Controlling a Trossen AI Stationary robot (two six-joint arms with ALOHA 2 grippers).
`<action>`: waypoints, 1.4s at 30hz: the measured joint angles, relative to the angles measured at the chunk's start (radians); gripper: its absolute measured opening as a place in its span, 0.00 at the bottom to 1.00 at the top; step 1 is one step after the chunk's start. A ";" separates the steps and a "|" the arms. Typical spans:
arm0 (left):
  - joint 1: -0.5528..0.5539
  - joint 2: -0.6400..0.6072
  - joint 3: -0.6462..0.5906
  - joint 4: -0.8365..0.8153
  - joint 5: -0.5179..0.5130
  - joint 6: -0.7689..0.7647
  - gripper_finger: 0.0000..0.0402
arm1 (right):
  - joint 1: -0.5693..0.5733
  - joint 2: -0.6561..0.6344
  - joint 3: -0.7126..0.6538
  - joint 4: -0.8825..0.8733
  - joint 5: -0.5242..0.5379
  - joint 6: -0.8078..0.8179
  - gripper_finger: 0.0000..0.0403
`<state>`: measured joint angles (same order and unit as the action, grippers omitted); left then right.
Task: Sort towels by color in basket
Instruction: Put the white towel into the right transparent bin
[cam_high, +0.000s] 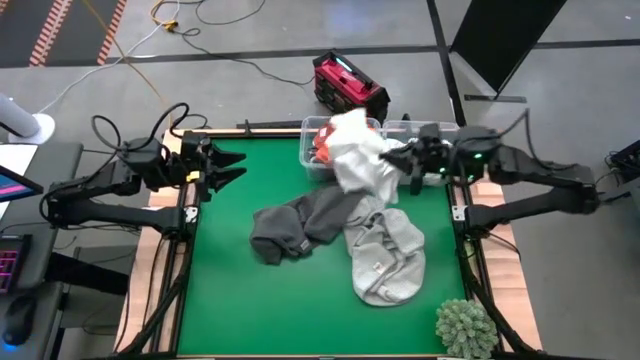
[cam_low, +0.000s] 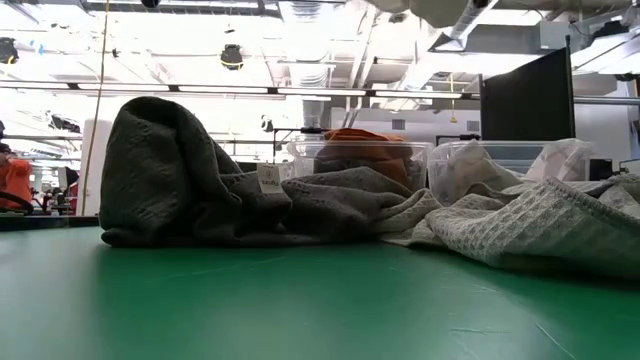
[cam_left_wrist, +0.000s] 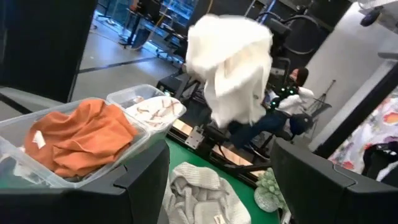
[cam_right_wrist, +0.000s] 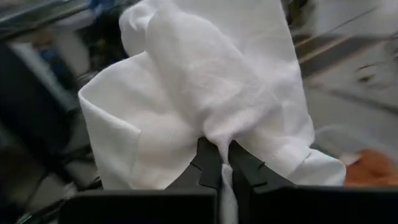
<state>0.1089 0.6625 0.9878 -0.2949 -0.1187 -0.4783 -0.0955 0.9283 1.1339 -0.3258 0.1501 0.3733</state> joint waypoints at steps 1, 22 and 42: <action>0.000 0.001 0.000 0.000 -0.003 0.000 0.66 | -0.005 -0.018 0.000 -0.007 0.036 -0.012 0.08; 0.000 0.032 0.000 0.083 -0.090 0.040 0.66 | -0.334 0.095 0.000 -0.713 0.601 -0.184 0.08; 0.000 0.031 0.000 0.083 -0.088 0.001 0.66 | -0.690 0.355 0.000 -0.754 0.319 -0.240 0.09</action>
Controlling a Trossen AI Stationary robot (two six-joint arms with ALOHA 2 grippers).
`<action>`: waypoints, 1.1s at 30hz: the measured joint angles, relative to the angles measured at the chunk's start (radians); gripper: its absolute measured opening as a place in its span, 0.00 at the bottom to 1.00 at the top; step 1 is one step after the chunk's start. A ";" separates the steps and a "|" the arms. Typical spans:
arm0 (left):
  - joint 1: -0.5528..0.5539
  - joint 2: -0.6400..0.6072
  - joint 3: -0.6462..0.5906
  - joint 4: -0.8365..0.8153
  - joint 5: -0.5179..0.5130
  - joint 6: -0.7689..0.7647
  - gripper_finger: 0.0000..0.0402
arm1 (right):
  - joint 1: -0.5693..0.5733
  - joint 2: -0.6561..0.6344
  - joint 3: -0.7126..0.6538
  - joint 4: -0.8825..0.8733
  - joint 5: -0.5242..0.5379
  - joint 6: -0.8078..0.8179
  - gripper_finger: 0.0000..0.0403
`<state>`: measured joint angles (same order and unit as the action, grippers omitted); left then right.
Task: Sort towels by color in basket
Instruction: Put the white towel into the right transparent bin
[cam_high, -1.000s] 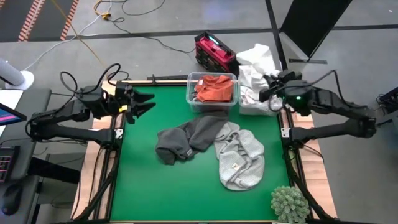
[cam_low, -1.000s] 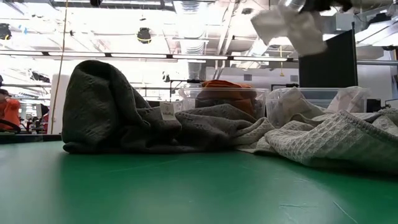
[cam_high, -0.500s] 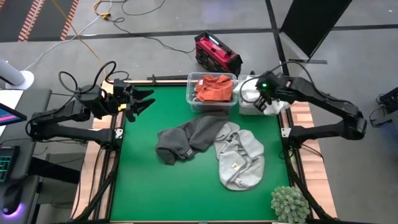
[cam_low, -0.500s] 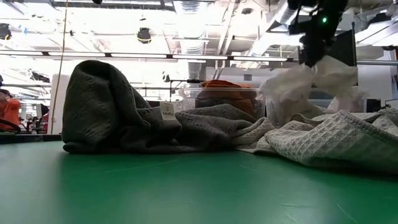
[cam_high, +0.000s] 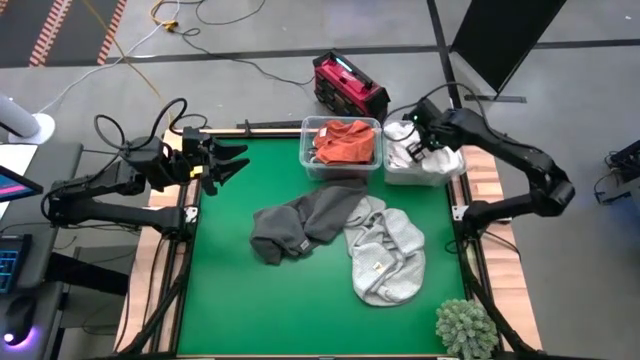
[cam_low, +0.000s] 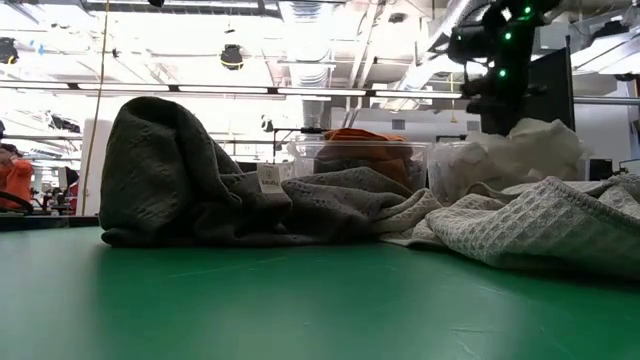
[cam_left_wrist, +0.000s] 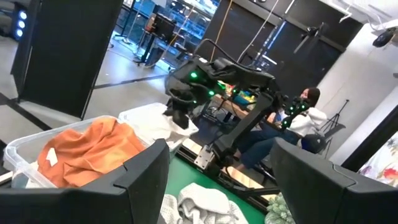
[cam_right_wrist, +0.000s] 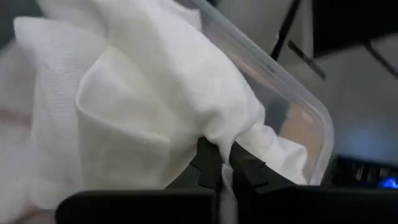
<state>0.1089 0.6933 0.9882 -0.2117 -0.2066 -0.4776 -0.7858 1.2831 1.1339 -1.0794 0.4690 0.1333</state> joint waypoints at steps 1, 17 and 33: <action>0.000 0.000 0.000 0.000 0.000 -0.001 0.66 | -0.020 0.008 0.000 0.001 0.000 0.008 0.09; 0.000 0.000 0.000 -0.008 -0.008 -0.002 0.66 | -0.042 0.225 0.000 0.078 -0.259 -0.282 0.10; 0.000 0.000 0.000 -0.008 -0.011 -0.004 0.66 | -0.083 0.363 0.035 0.026 -0.351 -0.183 0.25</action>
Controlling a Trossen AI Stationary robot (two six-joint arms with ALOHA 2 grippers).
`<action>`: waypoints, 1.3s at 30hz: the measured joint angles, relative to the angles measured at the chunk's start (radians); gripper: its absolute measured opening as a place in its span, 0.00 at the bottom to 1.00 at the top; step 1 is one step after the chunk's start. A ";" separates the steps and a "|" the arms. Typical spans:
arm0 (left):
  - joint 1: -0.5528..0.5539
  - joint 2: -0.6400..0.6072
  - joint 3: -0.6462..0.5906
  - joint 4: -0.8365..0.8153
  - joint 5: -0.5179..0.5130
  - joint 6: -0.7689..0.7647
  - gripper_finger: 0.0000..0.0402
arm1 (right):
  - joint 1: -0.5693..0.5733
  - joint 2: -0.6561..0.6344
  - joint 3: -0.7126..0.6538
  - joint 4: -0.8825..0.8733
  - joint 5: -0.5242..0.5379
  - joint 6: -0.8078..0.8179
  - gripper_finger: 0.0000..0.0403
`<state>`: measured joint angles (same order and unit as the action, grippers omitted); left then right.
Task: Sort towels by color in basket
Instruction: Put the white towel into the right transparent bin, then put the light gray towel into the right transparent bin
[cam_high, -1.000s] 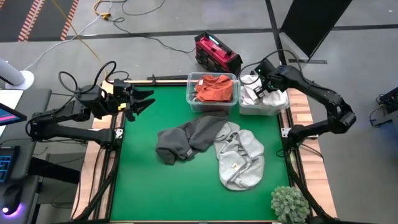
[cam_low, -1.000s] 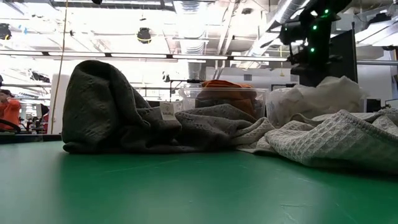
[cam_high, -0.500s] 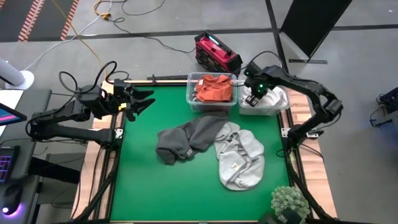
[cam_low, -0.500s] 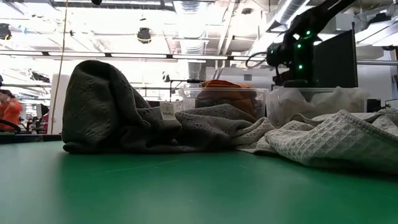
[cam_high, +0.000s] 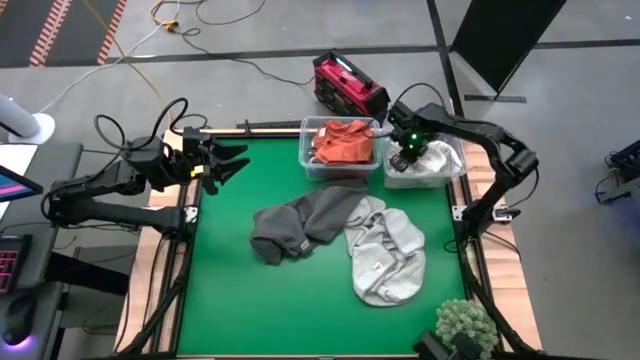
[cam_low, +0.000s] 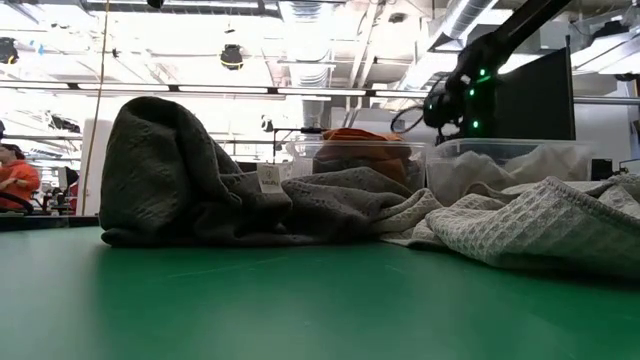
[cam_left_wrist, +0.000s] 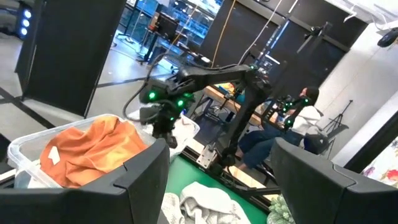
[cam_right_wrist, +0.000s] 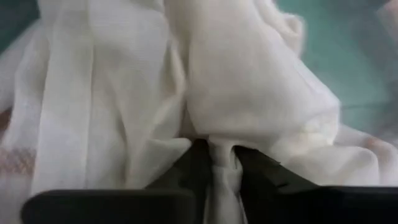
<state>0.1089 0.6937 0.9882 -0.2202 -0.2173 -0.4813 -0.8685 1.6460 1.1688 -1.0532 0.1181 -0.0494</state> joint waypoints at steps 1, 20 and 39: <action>0.000 0.000 0.000 0.000 0.000 0.000 0.66 | -0.003 -0.010 0.007 -0.005 0.000 0.000 0.27; 0.000 0.000 0.000 -0.031 0.000 -0.004 0.66 | -0.048 -0.210 0.235 -0.277 -0.002 0.081 0.73; 0.000 0.000 0.000 -0.139 0.107 -0.019 0.66 | 0.768 -0.567 0.046 0.180 0.111 0.692 0.73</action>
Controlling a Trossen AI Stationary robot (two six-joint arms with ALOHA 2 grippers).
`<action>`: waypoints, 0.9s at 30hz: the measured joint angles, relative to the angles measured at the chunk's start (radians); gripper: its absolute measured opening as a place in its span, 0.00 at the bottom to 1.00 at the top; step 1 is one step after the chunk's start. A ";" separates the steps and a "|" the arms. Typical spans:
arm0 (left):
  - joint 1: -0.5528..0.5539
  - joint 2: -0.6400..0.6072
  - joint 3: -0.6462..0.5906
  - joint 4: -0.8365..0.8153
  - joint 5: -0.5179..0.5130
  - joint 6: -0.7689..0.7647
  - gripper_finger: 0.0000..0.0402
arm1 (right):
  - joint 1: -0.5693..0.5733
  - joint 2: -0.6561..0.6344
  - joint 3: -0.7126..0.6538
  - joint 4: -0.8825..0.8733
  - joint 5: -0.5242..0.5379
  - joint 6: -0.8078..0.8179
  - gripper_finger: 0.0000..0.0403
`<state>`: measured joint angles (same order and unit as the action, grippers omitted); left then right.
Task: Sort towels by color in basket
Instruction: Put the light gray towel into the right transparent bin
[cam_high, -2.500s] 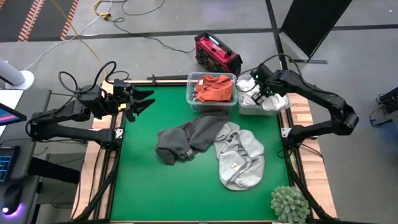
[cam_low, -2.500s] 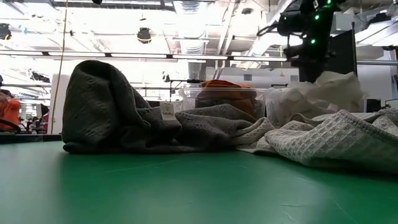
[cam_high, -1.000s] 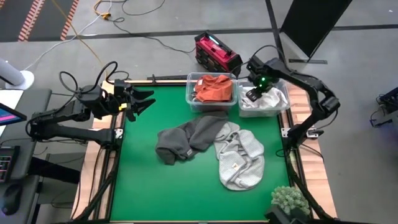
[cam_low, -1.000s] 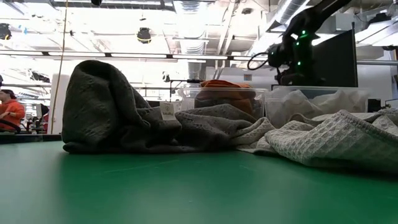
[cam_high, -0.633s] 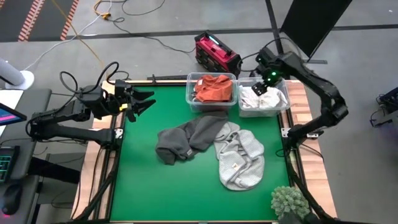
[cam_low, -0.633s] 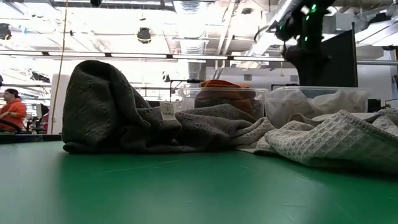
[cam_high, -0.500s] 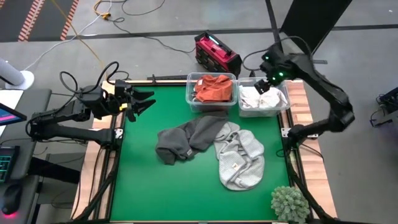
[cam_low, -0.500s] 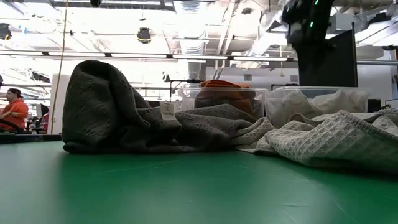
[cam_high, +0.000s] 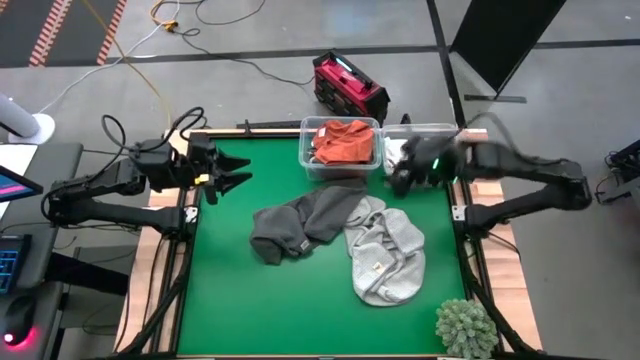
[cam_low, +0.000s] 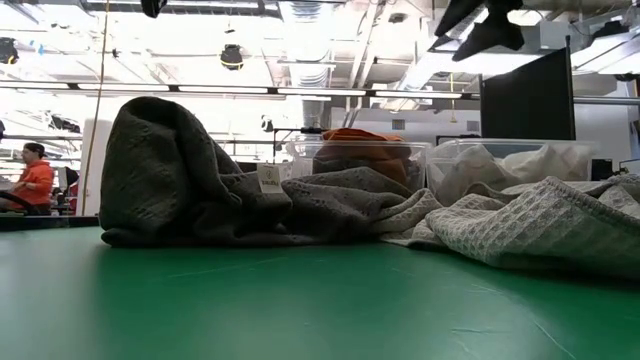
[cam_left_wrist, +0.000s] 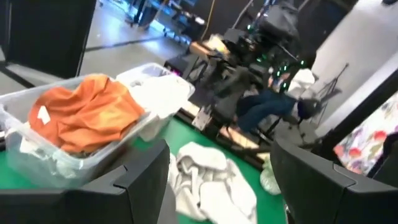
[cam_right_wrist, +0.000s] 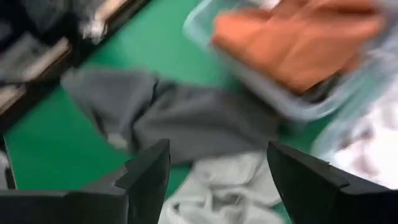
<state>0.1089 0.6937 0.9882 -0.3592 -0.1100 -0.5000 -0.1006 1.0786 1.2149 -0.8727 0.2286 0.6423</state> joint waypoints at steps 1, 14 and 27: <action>0.000 0.000 0.000 -0.013 0.001 0.003 0.66 | 0.056 0.017 -0.015 0.012 0.033 0.023 0.73; 0.000 0.000 0.000 -0.048 0.110 -0.030 0.66 | 0.364 0.476 -0.041 -0.236 0.052 0.389 0.72; 0.000 -0.001 0.000 -0.047 0.192 -0.061 0.66 | 0.359 0.553 -0.105 -0.430 -0.020 0.540 0.72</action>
<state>0.1089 0.6930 0.9882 -0.4065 0.0822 -0.5611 0.2588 1.6318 1.1097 -1.3027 0.2090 1.1819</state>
